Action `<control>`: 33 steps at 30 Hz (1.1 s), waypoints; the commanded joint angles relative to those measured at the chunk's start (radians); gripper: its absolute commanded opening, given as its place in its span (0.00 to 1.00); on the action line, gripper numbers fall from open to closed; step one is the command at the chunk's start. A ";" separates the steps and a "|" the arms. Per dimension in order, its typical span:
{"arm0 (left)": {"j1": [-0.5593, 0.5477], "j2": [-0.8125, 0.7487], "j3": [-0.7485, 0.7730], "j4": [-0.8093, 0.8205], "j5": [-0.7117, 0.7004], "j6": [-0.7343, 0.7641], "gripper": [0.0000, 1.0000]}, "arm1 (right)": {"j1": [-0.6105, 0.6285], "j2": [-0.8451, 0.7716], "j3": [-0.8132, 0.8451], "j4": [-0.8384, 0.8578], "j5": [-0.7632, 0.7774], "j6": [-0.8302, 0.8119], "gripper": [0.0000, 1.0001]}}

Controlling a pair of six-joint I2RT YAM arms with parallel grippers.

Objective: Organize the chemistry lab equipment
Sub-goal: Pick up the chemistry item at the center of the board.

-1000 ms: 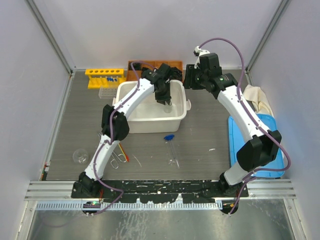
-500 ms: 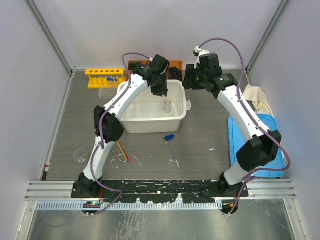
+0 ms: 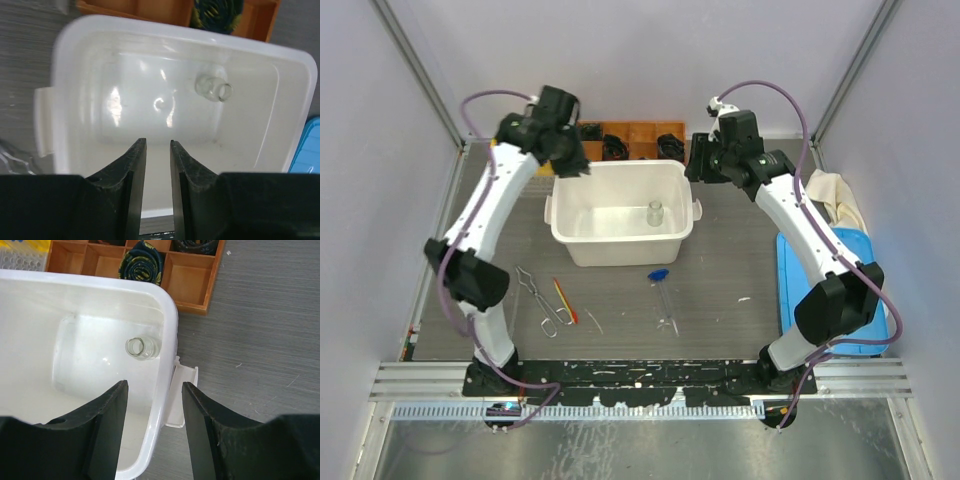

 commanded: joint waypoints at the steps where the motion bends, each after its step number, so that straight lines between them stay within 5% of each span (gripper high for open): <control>1: 0.076 -0.178 -0.044 -0.093 -0.088 -0.017 0.27 | -0.002 -0.066 -0.008 0.049 -0.011 0.016 0.53; 7: 0.089 -0.463 -0.307 -0.200 -0.204 -0.135 0.26 | -0.002 -0.085 -0.038 0.062 -0.034 0.037 0.53; 12: 0.187 -0.756 -0.597 -0.213 -0.186 -0.275 0.24 | -0.002 -0.093 -0.058 0.076 -0.066 0.054 0.53; 18: 0.305 -0.952 -0.775 -0.299 -0.154 -0.355 0.24 | 0.084 -0.122 -0.020 0.075 -0.115 -0.001 0.53; 33: 0.806 -0.940 -0.819 -0.243 0.176 -0.182 0.23 | 0.438 0.016 0.220 -0.094 -0.090 -0.184 0.53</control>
